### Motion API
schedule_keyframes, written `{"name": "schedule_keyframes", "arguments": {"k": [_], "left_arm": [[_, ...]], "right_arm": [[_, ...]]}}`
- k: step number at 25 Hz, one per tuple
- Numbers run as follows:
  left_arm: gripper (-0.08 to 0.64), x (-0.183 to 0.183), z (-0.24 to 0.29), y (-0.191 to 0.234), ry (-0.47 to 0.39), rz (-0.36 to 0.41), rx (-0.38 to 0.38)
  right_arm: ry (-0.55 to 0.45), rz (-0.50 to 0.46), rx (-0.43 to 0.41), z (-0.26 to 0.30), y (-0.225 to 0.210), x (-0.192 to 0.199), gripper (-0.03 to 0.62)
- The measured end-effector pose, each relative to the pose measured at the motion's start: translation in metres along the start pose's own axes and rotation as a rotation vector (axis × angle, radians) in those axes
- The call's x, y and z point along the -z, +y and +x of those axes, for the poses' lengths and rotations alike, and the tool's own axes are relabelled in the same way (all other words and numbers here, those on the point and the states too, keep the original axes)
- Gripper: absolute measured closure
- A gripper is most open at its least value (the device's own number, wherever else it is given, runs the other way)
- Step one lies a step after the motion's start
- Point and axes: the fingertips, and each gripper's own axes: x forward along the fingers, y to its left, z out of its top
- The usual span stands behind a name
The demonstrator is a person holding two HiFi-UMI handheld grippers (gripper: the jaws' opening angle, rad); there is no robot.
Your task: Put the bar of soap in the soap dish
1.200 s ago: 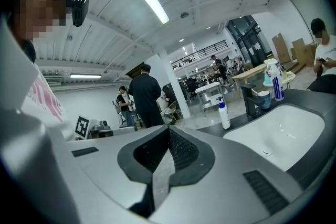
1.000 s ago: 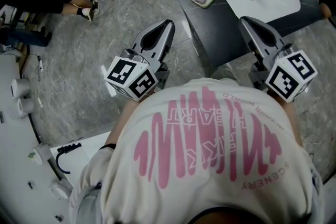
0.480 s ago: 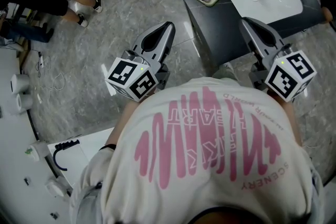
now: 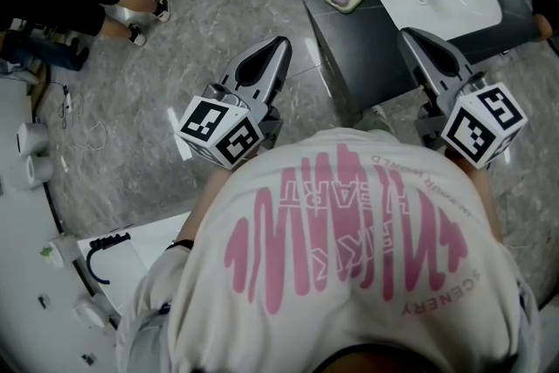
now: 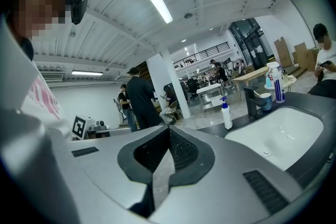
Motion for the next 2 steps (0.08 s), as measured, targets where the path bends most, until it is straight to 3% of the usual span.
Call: {"name": "schedule_keyframes", "arguments": {"k": [2], "left_arm": [[0.549, 0.0016, 0.0064, 0.0031, -0.001, -0.005, -0.001]], "right_arm": [[0.000, 0.003, 0.002, 0.0028, -0.0066, 0.0001, 0.575]]}}
